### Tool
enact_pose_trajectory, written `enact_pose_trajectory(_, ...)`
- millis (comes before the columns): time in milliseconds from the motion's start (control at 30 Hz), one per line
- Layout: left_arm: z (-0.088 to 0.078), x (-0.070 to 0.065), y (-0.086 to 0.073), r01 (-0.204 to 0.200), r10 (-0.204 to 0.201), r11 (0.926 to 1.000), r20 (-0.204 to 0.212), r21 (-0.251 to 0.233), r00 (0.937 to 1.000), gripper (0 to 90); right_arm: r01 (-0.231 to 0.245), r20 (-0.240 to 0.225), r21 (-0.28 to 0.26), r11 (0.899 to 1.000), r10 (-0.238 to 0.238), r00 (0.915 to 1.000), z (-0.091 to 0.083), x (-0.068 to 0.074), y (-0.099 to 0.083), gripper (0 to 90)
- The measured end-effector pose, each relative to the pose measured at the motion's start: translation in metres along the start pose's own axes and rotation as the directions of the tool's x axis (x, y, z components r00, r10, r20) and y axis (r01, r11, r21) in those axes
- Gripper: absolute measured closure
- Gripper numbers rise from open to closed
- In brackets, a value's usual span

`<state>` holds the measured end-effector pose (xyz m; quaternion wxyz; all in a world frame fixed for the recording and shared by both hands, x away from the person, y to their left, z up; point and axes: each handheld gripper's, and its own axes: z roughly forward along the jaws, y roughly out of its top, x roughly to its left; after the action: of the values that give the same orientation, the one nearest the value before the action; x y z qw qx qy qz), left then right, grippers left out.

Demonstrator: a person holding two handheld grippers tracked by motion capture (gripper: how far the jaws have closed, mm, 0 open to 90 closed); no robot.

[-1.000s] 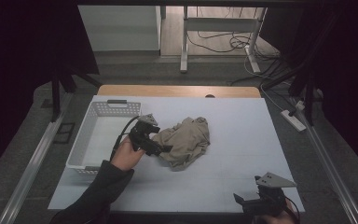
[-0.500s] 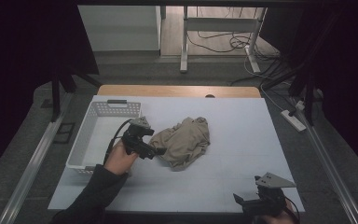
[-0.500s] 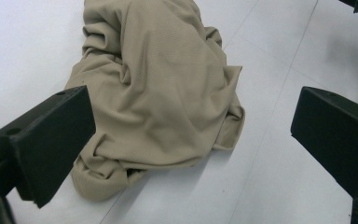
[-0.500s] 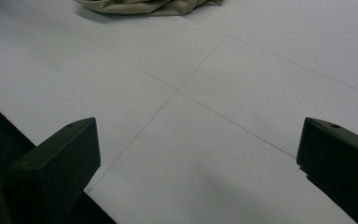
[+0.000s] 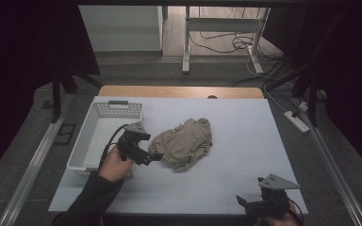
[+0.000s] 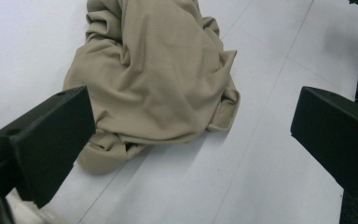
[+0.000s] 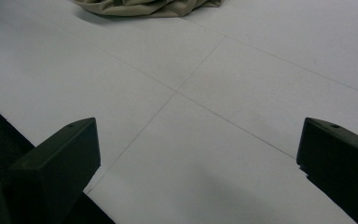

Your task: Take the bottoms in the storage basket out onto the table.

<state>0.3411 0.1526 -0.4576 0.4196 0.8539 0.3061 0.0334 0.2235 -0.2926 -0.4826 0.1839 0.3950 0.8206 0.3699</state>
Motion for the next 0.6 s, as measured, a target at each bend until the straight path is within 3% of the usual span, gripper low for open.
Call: enact_pose_trajectory(600, -0.017, -0.004, -0.014, 0.026, -0.026, 0.9988, -0.012, -0.041, 0.9996, 0.0, 0.009, -0.003, 0.003, 1.0, -0.009, 1.0, 0.001, 0.001, 0.0, 0.0)
